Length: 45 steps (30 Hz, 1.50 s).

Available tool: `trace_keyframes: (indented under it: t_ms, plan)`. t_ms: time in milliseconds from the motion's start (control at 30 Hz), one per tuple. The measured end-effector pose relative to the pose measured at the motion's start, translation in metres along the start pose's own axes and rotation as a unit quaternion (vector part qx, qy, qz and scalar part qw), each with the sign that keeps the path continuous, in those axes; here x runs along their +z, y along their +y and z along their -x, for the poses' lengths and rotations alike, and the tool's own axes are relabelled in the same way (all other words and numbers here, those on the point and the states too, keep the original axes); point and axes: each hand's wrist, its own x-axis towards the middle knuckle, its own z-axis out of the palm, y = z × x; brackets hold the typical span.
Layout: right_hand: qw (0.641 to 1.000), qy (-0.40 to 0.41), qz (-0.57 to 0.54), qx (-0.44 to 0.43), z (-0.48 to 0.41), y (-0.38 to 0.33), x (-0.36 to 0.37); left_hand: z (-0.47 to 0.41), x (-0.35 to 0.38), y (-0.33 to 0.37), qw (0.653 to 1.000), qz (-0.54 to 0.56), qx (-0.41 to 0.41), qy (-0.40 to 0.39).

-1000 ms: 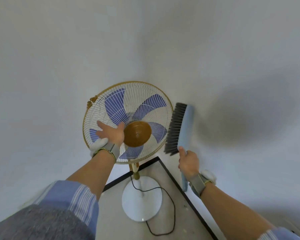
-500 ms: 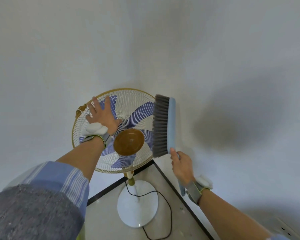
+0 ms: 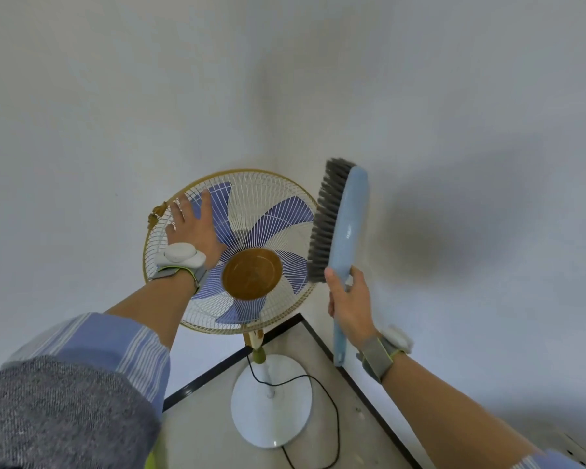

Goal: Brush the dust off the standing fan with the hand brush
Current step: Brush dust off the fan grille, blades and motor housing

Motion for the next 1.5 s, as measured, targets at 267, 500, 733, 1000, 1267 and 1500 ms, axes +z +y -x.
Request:
trace_keyframes:
  t_ms: [267, 500, 733, 1000, 1267, 1500]
  plan:
    - [0.998, -0.045, -0.045, 0.020, -0.026, -0.032, 0.084, -0.001, -0.005, -0.007, 1.000, -0.004, 0.015, -0.019]
    - [0.977, 0.150, 0.153, -0.003, -0.034, -0.026, 0.078, -0.011, -0.002, -0.018, 0.999, -0.020, 0.030, -0.022]
    - [0.976, 0.116, 0.179, -0.043, -0.037, -0.039, 0.095, -0.018, 0.001, -0.027, 0.999, -0.010, 0.047, -0.015]
    - [0.991, 0.041, 0.130, 0.017, -0.012, -0.020, 0.128, -0.019, 0.002, -0.041, 0.999, -0.006, 0.051, -0.010]
    - [0.995, -0.076, 0.033, 0.048, -0.043, -0.034, 0.102, -0.032, 0.000, -0.083, 0.995, 0.079, -0.002, -0.053]
    - [0.996, 0.024, -0.030, 0.086, -0.068, -0.050, 0.089, -0.037, 0.002, -0.107, 0.993, 0.103, -0.019, -0.054]
